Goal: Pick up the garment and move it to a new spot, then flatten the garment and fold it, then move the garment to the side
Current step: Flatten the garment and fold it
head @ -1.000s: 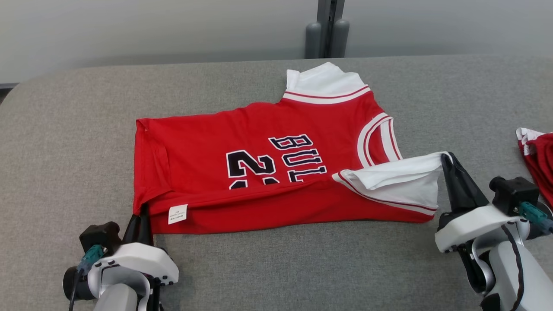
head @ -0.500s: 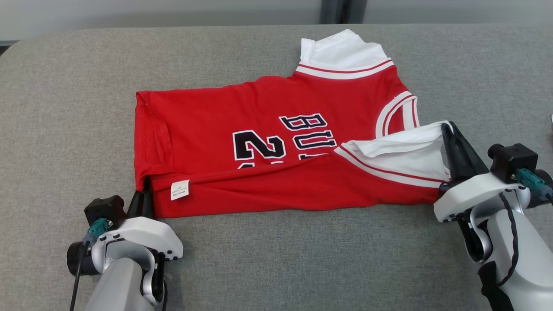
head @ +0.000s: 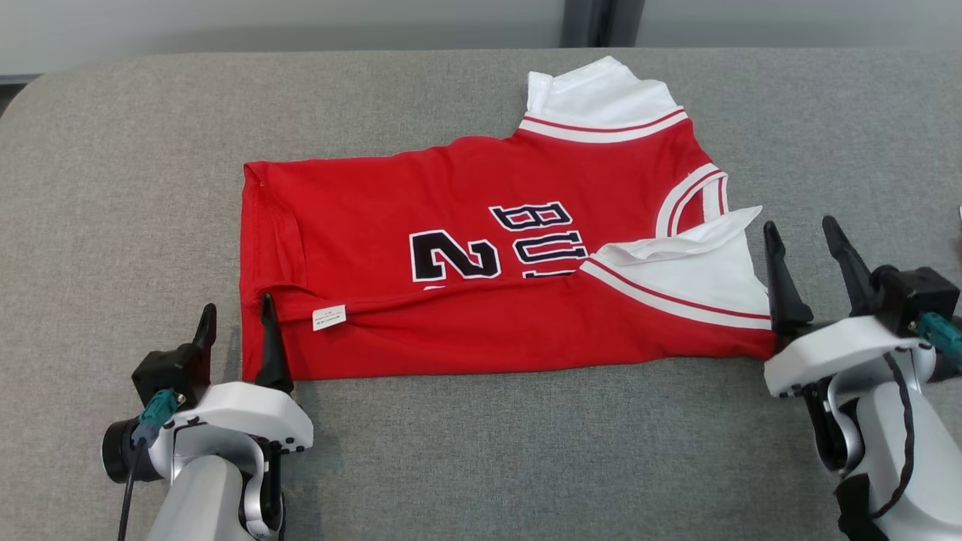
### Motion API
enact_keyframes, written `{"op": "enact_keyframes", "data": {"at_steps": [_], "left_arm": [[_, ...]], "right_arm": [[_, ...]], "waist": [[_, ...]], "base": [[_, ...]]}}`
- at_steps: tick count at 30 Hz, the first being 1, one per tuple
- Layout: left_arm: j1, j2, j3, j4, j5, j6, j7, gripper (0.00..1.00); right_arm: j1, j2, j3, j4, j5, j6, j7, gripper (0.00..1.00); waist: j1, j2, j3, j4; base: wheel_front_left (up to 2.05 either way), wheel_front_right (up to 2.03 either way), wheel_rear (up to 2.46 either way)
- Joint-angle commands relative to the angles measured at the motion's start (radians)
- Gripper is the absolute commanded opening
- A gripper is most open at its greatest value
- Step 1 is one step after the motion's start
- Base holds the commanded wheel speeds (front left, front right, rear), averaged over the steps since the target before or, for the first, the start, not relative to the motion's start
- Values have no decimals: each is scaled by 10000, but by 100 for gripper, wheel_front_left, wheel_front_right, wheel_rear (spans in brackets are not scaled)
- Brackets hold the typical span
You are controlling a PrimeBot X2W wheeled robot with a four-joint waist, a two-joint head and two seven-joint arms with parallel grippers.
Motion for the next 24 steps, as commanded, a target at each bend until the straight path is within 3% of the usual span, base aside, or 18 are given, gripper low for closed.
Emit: {"op": "enact_keyframes", "data": {"at_steps": [1, 9, 18, 23, 24], "left_arm": [[151, 52, 34, -140, 83, 48, -12, 100], [1127, 55, 72, -856, 276, 99, -12, 100], [1404, 52, -142, -595, 277, 23, -12, 100], [1227, 52, -182, -315, 265, -45, -12, 100], [1186, 52, -191, -272, 308, -76, -12, 100]], "right_arm": [[258, 4, -55, -83, 45, -3, -2, 100], [1581, 130, 330, 405, 573, -3, 0, 100], [1558, 318, 521, 1442, 1110, -3, 0, 100], [1239, 382, 476, 1958, 1375, -3, 1, 79], [1188, 393, 512, 2091, 1408, -3, 5, 67]], "waist": [[0, -1, -101, -19], [0, -1, -491, -167], [0, -1, -580, -94], [0, -1, -427, 22], [0, -1, -399, 38]], "base": [[0, 0, 0], [0, 0, 0], [0, 0, 0], [0, 0, 0], [0, 0, 0]]}}
